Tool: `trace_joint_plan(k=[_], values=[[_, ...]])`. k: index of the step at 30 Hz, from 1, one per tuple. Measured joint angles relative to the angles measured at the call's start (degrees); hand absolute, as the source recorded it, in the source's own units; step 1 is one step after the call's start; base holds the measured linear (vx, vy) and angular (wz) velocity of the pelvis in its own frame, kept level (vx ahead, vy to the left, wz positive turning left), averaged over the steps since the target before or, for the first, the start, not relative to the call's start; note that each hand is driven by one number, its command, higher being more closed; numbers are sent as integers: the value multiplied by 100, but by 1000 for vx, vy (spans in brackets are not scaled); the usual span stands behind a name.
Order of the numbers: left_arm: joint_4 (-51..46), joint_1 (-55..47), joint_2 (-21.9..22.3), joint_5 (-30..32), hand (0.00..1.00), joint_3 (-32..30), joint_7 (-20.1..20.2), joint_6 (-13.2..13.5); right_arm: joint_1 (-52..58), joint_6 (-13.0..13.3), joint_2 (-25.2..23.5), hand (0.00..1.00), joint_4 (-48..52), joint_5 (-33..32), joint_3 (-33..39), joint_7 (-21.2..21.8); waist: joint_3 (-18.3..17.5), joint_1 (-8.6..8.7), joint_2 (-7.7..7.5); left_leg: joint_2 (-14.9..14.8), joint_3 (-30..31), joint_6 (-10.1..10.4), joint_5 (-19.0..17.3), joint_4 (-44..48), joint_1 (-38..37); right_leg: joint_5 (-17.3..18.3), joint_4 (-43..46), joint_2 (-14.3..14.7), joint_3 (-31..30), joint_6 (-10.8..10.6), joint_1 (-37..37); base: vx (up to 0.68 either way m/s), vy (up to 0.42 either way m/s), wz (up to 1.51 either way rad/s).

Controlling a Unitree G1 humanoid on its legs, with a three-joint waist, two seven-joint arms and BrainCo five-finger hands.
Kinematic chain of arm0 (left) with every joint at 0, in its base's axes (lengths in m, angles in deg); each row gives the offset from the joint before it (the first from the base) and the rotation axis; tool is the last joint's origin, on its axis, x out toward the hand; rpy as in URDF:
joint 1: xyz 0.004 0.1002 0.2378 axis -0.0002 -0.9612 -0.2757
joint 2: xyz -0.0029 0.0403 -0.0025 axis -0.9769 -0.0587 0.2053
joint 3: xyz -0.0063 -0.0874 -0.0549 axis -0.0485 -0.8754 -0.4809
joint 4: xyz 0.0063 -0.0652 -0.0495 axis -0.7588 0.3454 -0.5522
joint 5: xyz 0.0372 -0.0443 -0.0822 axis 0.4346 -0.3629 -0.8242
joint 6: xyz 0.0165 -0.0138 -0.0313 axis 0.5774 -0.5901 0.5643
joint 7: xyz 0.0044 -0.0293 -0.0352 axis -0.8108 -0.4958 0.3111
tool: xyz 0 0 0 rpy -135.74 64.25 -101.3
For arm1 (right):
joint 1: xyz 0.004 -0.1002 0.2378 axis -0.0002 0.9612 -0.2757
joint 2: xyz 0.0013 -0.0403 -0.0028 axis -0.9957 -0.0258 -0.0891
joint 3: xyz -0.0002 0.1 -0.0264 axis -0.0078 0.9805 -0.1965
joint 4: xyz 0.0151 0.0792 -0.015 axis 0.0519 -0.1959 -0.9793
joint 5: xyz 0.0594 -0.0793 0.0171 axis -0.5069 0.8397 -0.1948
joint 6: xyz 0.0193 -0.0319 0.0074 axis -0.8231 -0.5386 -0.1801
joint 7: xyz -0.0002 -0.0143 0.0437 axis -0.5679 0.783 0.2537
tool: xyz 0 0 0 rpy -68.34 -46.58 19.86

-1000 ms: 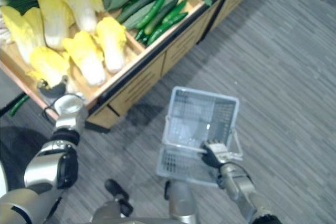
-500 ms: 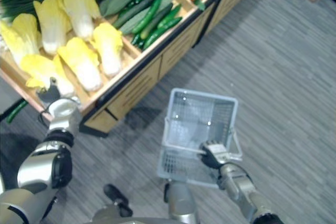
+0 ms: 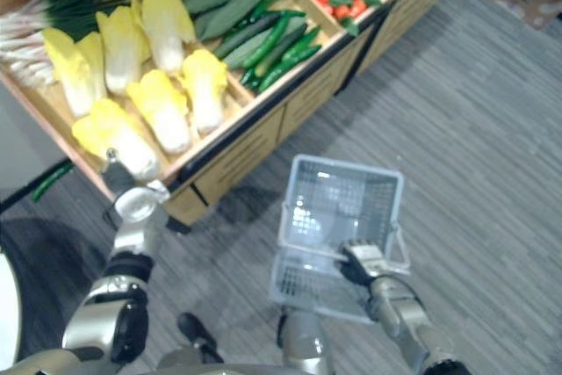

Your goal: Pick vegetable in the basket

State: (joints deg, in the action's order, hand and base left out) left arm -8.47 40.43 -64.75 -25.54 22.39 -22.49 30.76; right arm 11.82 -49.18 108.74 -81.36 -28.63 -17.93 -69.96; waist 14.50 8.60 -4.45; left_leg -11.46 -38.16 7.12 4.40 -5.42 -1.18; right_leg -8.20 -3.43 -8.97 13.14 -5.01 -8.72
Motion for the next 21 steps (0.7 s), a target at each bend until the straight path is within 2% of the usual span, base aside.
trace_joint_plan(k=[7, 13, 21], values=[[-1156, -579, 440, 838, 100, -281, -336, -280, 269, -6, -32, 100, -1, -1, 360, 96, -127, -87, 217, -8, 103, -19, 14, -1, 3, 1, 5, 10, 81, 0, 53, -6, -22, 5], [-2348, -783, 499, 1319, 100, -566, -562, -343, 362, -9, -124, 100, -35, 2, 421, 208, -252, -125, 235, 17, 251, -43, 31, -5, 6, 4, 3, -17, 214, -3, 148, -16, -30, 12], [-3614, -820, 614, 1574, 100, -782, -883, -436, 496, 51, -211, 100, -107, 149, 762, 246, -561, -130, 305, 18, 301, -54, 41, -28, -2, 4, -25, -12, 278, -3, 217, 2, -7, 3]])
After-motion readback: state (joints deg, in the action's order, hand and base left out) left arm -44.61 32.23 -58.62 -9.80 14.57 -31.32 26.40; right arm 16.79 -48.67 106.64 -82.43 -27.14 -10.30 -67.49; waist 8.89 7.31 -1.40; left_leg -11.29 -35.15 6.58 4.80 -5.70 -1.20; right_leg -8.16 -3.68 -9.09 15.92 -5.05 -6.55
